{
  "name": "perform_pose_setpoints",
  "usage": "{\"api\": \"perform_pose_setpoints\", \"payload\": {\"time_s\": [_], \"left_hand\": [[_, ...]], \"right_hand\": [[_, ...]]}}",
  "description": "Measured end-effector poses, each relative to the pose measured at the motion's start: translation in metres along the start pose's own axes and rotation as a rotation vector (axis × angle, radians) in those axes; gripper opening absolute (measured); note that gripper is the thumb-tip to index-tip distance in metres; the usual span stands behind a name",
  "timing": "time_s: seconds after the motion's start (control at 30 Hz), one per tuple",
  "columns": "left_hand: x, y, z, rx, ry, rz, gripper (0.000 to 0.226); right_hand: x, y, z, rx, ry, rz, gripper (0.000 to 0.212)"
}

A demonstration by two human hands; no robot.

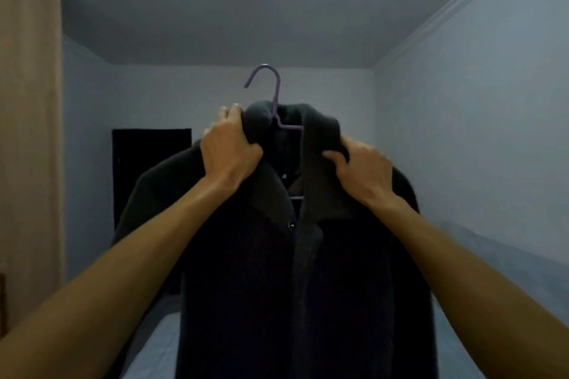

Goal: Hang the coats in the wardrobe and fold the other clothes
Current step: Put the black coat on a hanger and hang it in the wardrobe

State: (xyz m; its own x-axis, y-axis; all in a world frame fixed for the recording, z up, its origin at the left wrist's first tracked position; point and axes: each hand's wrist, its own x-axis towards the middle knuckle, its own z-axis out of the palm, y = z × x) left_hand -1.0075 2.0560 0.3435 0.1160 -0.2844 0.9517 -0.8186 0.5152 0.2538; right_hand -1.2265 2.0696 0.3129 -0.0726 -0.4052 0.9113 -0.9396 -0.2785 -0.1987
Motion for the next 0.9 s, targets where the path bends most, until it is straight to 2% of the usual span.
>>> {"api": "perform_pose_setpoints", "payload": {"time_s": [0.1, 0.17, 0.23, 0.3, 0.4, 0.5, 0.57, 0.6, 0.73, 0.9], "left_hand": [[-0.003, 0.008, 0.002, -0.012, 0.029, 0.092, 0.038], [-0.02, -0.007, 0.002, -0.118, -0.02, 0.119, 0.032], [-0.022, -0.024, -0.006, -0.283, -0.019, 0.001, 0.036], [-0.012, -0.035, -0.012, -0.281, -0.023, -0.054, 0.039], [-0.005, -0.031, -0.01, -0.158, -0.2, 0.037, 0.056], [-0.012, -0.01, -0.008, -0.371, -0.493, 0.002, 0.061], [-0.023, 0.001, -0.005, -0.401, -0.606, 0.022, 0.07], [-0.03, 0.004, -0.002, -0.391, -0.596, 0.024, 0.068], [-0.054, 0.015, 0.008, -0.394, -0.324, -0.027, 0.046], [-0.058, 0.03, 0.005, -0.434, -0.194, -0.06, 0.043]], "right_hand": [[0.034, 0.001, -0.035, -0.098, 0.139, 0.051, 0.04], [0.038, 0.01, -0.051, -0.143, 0.21, 0.046, 0.039], [0.033, 0.022, -0.059, -0.148, 0.263, 0.014, 0.038], [0.023, 0.03, -0.06, -0.125, 0.295, -0.028, 0.036], [0.004, 0.035, -0.056, -0.101, 0.29, -0.044, 0.033], [-0.015, 0.037, -0.054, -0.127, 0.26, -0.031, 0.033], [-0.028, 0.039, -0.055, -0.137, 0.246, -0.046, 0.031], [-0.034, 0.04, -0.056, -0.146, 0.238, -0.064, 0.03], [-0.048, 0.041, -0.063, -0.162, 0.165, -0.093, 0.031], [-0.057, 0.042, -0.079, -0.131, 0.067, -0.106, 0.038]]}}
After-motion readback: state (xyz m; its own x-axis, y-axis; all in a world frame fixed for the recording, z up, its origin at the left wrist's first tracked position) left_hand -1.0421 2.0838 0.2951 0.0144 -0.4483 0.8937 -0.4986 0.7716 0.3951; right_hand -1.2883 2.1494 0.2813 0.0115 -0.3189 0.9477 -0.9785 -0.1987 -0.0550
